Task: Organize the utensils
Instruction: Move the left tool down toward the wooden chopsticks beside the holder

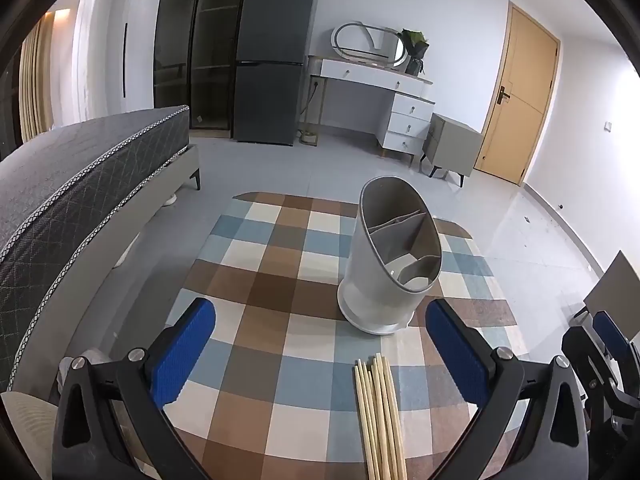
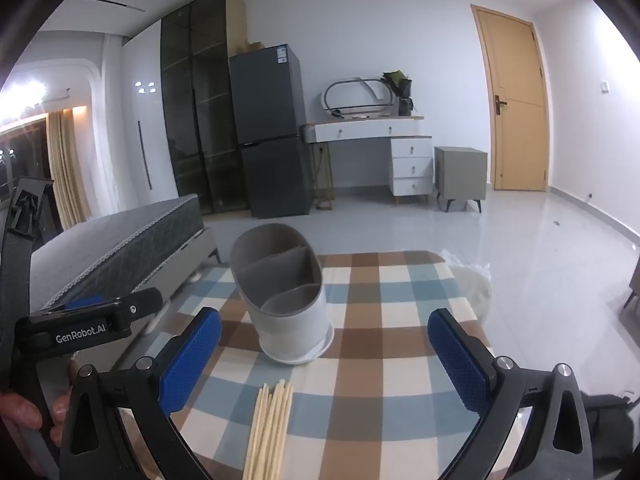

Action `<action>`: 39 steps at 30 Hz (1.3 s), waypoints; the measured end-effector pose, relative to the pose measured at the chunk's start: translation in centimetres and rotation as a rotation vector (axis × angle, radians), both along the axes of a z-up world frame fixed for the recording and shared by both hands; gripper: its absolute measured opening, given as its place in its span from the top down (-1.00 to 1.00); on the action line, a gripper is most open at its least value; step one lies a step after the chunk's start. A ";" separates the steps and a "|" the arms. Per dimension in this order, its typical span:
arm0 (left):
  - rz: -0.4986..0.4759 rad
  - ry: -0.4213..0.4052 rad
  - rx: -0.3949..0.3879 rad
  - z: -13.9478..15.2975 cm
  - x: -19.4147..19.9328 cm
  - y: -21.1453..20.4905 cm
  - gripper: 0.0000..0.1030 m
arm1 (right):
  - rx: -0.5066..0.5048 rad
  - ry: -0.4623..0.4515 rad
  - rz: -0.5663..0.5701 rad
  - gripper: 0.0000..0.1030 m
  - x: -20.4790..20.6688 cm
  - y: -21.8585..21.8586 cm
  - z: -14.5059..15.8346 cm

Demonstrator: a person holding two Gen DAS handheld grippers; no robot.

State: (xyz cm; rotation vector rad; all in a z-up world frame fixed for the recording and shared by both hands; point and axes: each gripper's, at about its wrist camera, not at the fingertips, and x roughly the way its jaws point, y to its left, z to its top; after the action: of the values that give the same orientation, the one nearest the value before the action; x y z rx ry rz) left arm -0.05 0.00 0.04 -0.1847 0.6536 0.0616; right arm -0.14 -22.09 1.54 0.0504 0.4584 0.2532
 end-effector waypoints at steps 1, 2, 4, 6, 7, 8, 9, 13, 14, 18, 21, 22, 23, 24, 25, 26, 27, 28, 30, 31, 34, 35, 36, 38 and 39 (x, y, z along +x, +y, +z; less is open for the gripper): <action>-0.001 -0.001 -0.001 0.0 0.0 0.0 -0.98 | -0.001 0.000 -0.001 -1.00 0.0 0.0 0.0; -0.003 -0.001 0.000 0.0 -0.1 0.0 -0.98 | -0.001 0.000 -0.002 -1.00 0.0 0.0 -0.1; -0.005 0.000 0.000 0.0 -0.1 -0.1 -0.98 | 0.000 0.001 -0.004 -1.00 0.0 -0.1 -0.1; -0.005 0.001 -0.002 0.0 -0.1 -0.1 -0.98 | 0.000 0.001 -0.006 -1.00 0.0 0.0 -0.1; -0.004 0.001 -0.002 0.0 -0.1 0.0 -0.98 | 0.000 0.001 -0.007 -1.00 0.0 -0.1 -0.1; -0.004 0.000 -0.002 0.0 -0.1 0.0 -0.98 | 0.000 0.001 -0.007 -1.00 0.0 0.0 -0.1; -0.004 0.000 -0.003 0.0 -0.1 0.0 -0.98 | 0.000 0.000 -0.006 -1.00 -0.1 0.0 -0.1; -0.005 0.000 0.004 -0.5 0.0 0.1 -0.98 | -0.005 -0.004 -0.002 -1.00 -0.1 0.1 -0.1; -0.005 0.000 0.003 -0.5 0.1 0.1 -0.98 | -0.006 -0.005 -0.003 -1.00 -0.1 0.1 -0.1; -0.005 0.000 0.002 -0.3 0.2 -0.1 -0.98 | -0.006 -0.004 -0.004 -1.00 -0.2 0.1 -0.1; -0.006 0.006 -0.001 -0.3 0.1 -0.2 -0.98 | -0.002 0.001 -0.003 -1.00 -0.1 0.1 -0.1; -0.005 0.008 -0.001 -0.3 0.2 -0.2 -0.98 | -0.003 0.002 -0.003 -1.00 -0.1 0.1 0.0; -0.007 0.012 -0.003 -0.4 0.2 -0.2 -0.98 | -0.002 0.003 -0.004 -1.00 -0.1 0.1 0.0; -0.009 0.016 -0.005 -0.5 0.3 -0.3 -0.98 | -0.002 0.005 -0.005 -1.00 -0.1 0.1 0.0; -0.011 0.021 -0.007 -0.6 0.4 -0.3 -0.98 | 0.000 0.009 -0.005 -1.00 0.0 0.1 0.0; -0.012 0.026 -0.008 -0.7 0.5 -0.3 -0.98 | 0.002 0.012 -0.004 -1.00 0.1 0.1 0.0; -0.015 0.032 -0.008 -0.9 0.7 -0.3 -0.98 | 0.002 0.014 -0.004 -1.00 0.1 0.2 -0.1; -0.020 0.042 -0.011 -1.1 0.8 -0.4 -0.98 | 0.001 0.018 -0.007 -1.00 0.2 0.2 -0.1; -0.031 0.075 -0.018 -1.6 1.2 -0.4 -0.98 | 0.005 0.028 -0.011 -1.00 0.5 0.1 -0.3; -0.037 0.093 -0.026 -2.0 1.4 -0.5 -0.98 | 0.008 0.036 -0.014 -1.00 0.7 0.1 -0.4; -0.061 0.181 -0.063 -3.7 2.1 -0.7 -0.98 | 0.013 0.066 -0.021 -1.00 1.4 0.0 -0.8; -0.069 0.229 -0.082 -4.2 2.3 -0.8 -0.98 | 0.014 0.075 -0.022 -1.00 1.6 -0.1 -1.0; -0.081 0.290 -0.101 -5.0 2.6 -1.0 -0.98 | 0.017 0.087 -0.025 -1.00 1.9 -0.2 -1.2; -0.105 0.376 -0.133 -6.2 3.0 -1.6 -0.98 | 0.026 0.110 -0.028 -1.00 2.4 -0.4 -1.5; -0.112 0.420 -0.107 -7.2 3.4 -2.0 -0.98 | 0.030 0.123 -0.029 -1.00 2.7 -0.6 -1.7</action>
State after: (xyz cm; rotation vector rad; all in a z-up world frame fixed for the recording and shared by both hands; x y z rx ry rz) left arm 3.33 -1.97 -7.16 -0.2408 1.0864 -0.0438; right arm 2.60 -22.69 -0.13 0.1027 0.5757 0.2289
